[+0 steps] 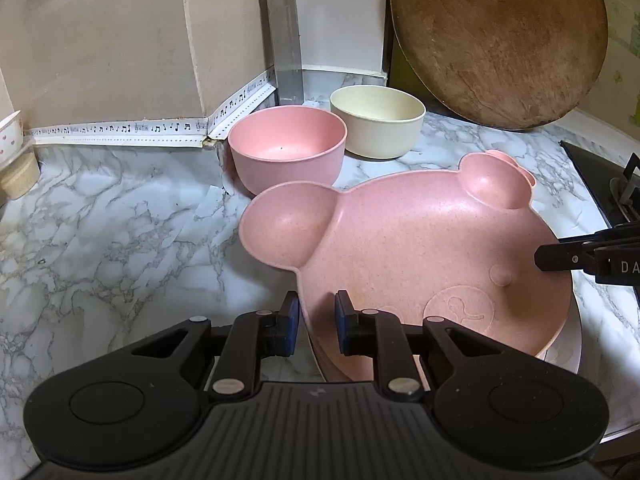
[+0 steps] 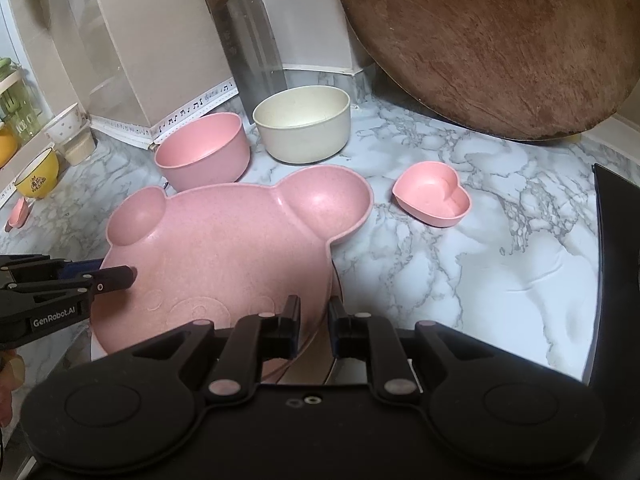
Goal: Organize plates and bowls
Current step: 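Carry the bear plate with both grippers toward the pink bowl and lower it, then open both grippers and release the bear plate onto the counter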
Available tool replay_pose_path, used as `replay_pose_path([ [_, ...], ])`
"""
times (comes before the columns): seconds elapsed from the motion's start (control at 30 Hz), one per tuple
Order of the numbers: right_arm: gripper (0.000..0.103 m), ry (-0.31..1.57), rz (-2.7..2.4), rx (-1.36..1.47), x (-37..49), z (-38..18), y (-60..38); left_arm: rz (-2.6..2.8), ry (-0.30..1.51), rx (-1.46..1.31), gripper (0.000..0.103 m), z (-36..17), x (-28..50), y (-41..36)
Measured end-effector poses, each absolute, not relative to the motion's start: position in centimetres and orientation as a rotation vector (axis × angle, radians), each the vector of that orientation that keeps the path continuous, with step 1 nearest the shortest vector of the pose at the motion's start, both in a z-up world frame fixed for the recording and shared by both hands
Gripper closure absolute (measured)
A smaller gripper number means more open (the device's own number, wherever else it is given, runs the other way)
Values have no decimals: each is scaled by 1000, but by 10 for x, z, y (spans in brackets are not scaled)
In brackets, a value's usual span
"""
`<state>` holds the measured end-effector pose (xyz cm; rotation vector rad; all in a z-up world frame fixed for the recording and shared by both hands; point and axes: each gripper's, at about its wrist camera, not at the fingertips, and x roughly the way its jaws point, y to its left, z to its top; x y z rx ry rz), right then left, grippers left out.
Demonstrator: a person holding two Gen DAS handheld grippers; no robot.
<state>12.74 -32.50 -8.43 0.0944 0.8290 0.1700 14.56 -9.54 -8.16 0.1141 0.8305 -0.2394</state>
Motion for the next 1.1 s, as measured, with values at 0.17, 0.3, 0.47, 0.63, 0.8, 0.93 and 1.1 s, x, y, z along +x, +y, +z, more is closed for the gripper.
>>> replay_pose_path([
  [0.17,84,825,156,79,125,-81,-324,-248,838,92,85,-80,144,-91],
  [0.3,81,811,151,63,122,-76,-325,-246,840,79,85,-77,142,-87],
  [0.47,70,799,148,56,118,-70,-324,-254,841,58,85,-70,139,-82],
  [0.63,55,767,173,37,114,-58,-315,-263,832,35,84,-59,134,-78],
  [0.8,46,736,210,35,116,-42,-304,-268,791,24,67,-45,133,-76],
  [0.93,40,720,240,33,123,-32,-296,-248,730,27,40,-33,135,-74],
  [1.1,26,706,256,27,135,-21,-287,-232,704,24,32,-22,149,-70],
])
